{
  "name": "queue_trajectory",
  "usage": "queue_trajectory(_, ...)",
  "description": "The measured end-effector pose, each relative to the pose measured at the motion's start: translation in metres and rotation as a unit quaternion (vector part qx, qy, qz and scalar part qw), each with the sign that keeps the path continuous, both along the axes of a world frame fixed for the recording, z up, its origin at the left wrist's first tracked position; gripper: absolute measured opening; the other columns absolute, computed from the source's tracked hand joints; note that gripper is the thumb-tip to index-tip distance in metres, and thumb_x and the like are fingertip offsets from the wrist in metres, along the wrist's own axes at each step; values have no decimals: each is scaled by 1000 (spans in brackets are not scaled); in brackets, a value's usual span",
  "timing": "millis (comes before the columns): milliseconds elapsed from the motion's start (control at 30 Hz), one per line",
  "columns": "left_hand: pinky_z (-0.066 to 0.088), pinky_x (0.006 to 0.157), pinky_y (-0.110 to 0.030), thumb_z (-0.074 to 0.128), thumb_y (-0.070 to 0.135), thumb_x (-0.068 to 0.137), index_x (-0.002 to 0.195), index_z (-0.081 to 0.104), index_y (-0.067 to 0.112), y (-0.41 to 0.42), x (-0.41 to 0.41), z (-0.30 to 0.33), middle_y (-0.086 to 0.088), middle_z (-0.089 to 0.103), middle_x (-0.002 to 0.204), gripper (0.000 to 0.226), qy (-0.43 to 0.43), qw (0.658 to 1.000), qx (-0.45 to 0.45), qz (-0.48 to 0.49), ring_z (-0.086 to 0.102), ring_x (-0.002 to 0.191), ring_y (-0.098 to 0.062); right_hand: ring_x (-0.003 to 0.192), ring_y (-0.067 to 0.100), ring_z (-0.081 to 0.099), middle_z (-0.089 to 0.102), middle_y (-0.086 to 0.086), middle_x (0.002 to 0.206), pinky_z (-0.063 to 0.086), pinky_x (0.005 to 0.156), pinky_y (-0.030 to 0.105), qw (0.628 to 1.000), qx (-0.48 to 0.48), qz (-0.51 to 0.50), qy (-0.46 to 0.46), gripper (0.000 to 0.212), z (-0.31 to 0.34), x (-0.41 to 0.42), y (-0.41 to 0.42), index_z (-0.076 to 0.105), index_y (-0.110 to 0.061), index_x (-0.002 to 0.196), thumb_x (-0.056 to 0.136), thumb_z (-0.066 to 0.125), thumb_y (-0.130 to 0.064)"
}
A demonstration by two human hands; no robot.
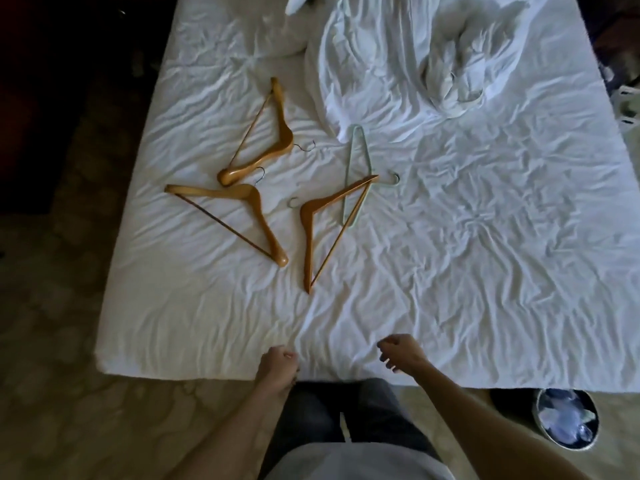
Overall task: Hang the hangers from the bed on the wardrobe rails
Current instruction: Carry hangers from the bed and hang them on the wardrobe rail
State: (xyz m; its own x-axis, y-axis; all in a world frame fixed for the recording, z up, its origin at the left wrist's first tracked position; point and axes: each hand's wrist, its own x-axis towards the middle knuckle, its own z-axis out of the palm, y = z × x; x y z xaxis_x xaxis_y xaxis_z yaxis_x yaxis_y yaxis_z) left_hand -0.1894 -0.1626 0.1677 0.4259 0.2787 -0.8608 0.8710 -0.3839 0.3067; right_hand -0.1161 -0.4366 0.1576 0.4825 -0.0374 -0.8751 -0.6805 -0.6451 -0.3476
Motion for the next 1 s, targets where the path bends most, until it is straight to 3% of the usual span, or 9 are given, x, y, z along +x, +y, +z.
queue_trajectory(167,61,80,-36,51,26,81,86,73,26,-17,97,-30,1,76,87,23,-13,998,13,53,72,82,-20,57,17,62,71,6,70,49,51,24,998,30,21,-59,16,-20,123,29,74,-6,97,94,59,-11)
queue_trajectory(300,53,74,-29,53,22,87,95,76,12,-20,185,-65,-7,75,97,27,-54,994,74,61,68,93,-28,55,18,60,69,8,70,51,52,27,995,30,11,-92,17,-68,218,48,74,-2,96,93,58,-8)
queue_trajectory(467,50,74,-32,55,18,94,102,73,3,-15,275,-104,-12,74,104,25,-93,983,107,115,67,96,-28,63,22,65,73,12,78,60,68,38,990,2,-51,-129,16,-128,304,65,73,-8,89,91,58,-13)
queue_trajectory(533,50,72,-32,57,20,94,105,73,2,-10,297,-123,-12,74,104,26,-95,978,139,122,67,90,-25,73,27,71,76,12,85,62,75,42,986,-22,-76,-148,23,-152,325,67,76,-8,94,87,57,-17)
queue_trajectory(600,52,77,-33,64,28,92,116,69,4,-7,313,-144,-13,72,113,35,-88,975,152,140,67,98,-28,93,29,71,76,11,99,60,83,40,980,-60,-97,-162,30,-174,341,67,77,-13,106,85,57,-22)
queue_trajectory(700,55,90,-42,73,42,86,131,56,6,-11,323,-172,-11,66,125,59,-58,979,116,160,65,110,-32,100,26,68,75,8,100,52,77,30,969,-86,-112,-202,27,-199,356,76,76,-14,104,84,62,-27)
queue_trajectory(833,55,88,-40,69,43,90,118,64,5,-13,326,-192,-11,70,112,47,-51,982,84,159,66,104,-32,89,22,68,75,6,95,51,73,29,959,-86,-133,-236,22,-210,372,94,77,-14,100,87,68,-29)
queue_trajectory(967,54,80,-48,63,34,95,82,67,7,-10,315,-177,-13,61,69,31,-72,969,13,234,65,86,-41,95,28,67,70,9,95,49,75,32,961,-83,-137,-224,28,-201,378,94,69,-9,107,85,70,-27)
queue_trajectory(1000,54,71,-46,64,33,95,74,66,7,-8,311,-167,-14,57,62,33,-81,965,16,249,63,74,-40,98,30,66,69,11,99,50,79,34,961,-74,-144,-226,33,-195,376,92,65,-7,113,85,70,-24)
